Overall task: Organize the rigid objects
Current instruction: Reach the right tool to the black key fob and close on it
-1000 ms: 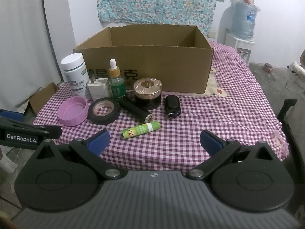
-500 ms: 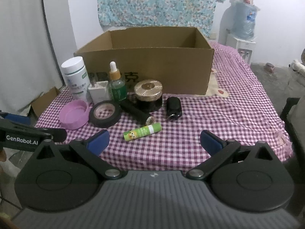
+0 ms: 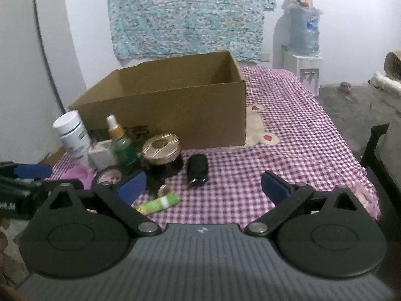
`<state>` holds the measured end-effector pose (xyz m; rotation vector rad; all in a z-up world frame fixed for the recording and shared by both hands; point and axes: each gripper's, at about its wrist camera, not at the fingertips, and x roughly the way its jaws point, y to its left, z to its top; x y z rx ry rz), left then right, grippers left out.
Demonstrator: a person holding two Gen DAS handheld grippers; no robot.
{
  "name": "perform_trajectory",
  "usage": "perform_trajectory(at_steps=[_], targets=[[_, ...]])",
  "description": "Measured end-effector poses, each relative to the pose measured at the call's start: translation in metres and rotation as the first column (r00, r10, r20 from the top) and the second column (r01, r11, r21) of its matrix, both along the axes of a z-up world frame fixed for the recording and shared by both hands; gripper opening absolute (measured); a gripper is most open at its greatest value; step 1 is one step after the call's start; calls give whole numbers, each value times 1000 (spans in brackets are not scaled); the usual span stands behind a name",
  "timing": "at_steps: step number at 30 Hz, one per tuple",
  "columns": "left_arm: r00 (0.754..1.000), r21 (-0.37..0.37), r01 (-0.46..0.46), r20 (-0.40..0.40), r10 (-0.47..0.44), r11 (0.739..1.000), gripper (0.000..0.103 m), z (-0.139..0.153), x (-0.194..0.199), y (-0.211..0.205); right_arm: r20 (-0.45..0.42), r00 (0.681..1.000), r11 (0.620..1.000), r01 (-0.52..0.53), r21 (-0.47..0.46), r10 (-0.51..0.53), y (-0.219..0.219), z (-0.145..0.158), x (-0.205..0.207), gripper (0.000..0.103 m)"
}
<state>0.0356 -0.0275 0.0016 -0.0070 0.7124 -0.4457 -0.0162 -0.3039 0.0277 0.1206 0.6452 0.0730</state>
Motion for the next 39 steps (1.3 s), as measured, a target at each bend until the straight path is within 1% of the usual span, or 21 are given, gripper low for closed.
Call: perform_trajectory(at_steps=[2,3,4,5,8,9,10,11,13,17,19,23,24,28,30,32,36,39], targets=[[999,-2,43,-6,-43,999,92,-2,6,-10,-9,1000,1000,1,7,-1,-4,-3,11,93],[998,9,67,-4,-67,998,90,-3,9,-18,-17,1000,1000,-5,8,6,-6,-4,18,88],[996,22,86,-5,-86,996,87,-5,12,-25,-29,1000,1000,-11,8,11,-6,-6,25,82],[994,33,105,-12,-105,994,81,-7,16,-31,-44,999,1000,-18,9,19,-6,-9,32,80],[986,37,159,-50,-157,987,71,-15,26,-49,-103,993,999,-48,21,50,-6,-19,57,66],[983,35,172,-66,-169,985,70,-18,30,-55,-127,990,998,-61,22,63,-6,-23,66,56],[981,32,181,-77,-178,983,65,-20,33,-59,-151,986,997,-73,17,75,-5,-26,74,48],[979,32,188,-84,-185,982,62,-22,35,-63,-170,982,996,-85,17,86,-4,-29,81,47],[976,31,201,-93,-197,979,60,-24,39,-68,-200,973,993,-115,28,118,-2,-36,94,42],[970,31,222,-111,-218,974,60,-27,42,-73,-261,951,986,-156,59,166,-1,-47,114,32],[967,33,233,-118,-228,972,60,-28,44,-77,-273,944,982,-175,66,186,0,-51,118,26],[962,40,248,-130,-241,968,60,-31,50,-87,-277,943,983,-177,49,184,-3,-52,115,22],[959,41,256,-134,-248,966,60,-32,52,-90,-280,944,984,-170,50,177,-6,-52,113,19],[947,52,297,-145,-287,954,60,-34,53,-103,-291,948,990,-111,91,133,-27,-52,100,18],[938,56,321,-158,-309,946,60,-36,54,-112,-296,949,988,-75,136,113,-38,-52,94,17],[928,53,344,-169,-331,938,60,-38,55,-121,-306,947,976,-32,213,98,-53,-54,88,17],[911,50,384,-186,-369,922,60,-41,57,-138,-316,944,919,41,391,92,-79,-65,84,17],[903,49,391,-212,-373,919,60,-46,61,-150,-325,941,881,72,468,96,-91,-71,84,17]])
